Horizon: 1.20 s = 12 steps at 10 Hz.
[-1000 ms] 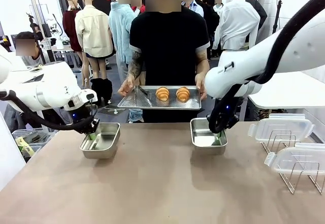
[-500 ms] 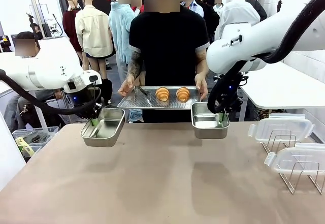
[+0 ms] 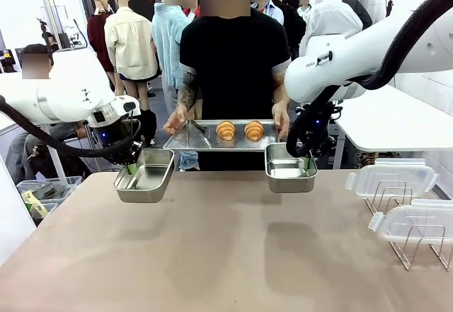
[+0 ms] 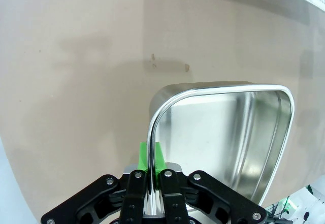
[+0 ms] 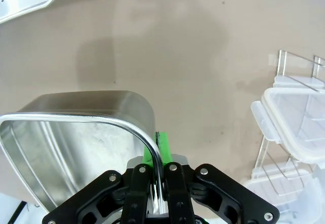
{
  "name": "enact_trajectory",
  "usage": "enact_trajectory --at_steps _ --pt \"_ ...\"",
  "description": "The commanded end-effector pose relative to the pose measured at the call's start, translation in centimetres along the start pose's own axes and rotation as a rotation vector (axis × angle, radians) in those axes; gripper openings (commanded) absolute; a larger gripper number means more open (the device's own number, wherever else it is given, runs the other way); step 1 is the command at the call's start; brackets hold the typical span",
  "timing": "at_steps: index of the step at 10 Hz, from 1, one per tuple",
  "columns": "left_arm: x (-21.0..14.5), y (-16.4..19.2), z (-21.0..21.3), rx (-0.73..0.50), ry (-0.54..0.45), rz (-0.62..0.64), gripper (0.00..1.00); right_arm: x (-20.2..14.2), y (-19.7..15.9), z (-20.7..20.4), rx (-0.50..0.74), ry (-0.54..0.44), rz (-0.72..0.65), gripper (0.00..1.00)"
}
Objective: Place the bread in airtight containers.
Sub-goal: Once an object is inside an Airtight Container , place the container in the center of the table.
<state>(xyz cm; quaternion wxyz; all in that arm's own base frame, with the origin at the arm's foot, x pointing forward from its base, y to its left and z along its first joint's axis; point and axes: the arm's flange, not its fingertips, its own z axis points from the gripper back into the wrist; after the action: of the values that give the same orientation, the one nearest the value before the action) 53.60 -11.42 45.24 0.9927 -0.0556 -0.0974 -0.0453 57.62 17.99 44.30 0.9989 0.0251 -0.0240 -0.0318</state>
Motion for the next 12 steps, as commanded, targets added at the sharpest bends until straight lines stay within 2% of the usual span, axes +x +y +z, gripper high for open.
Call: enact_trajectory --at_steps 1,12 --pt "0.07 -0.08 0.36 0.001 -0.005 -0.016 0.00 -0.60 -0.29 0.15 0.004 0.001 0.003 0.00" --pt "0.07 -0.08 0.36 0.001 -0.005 -0.016 0.00 -0.60 -0.29 0.15 0.004 0.001 0.003 0.00"
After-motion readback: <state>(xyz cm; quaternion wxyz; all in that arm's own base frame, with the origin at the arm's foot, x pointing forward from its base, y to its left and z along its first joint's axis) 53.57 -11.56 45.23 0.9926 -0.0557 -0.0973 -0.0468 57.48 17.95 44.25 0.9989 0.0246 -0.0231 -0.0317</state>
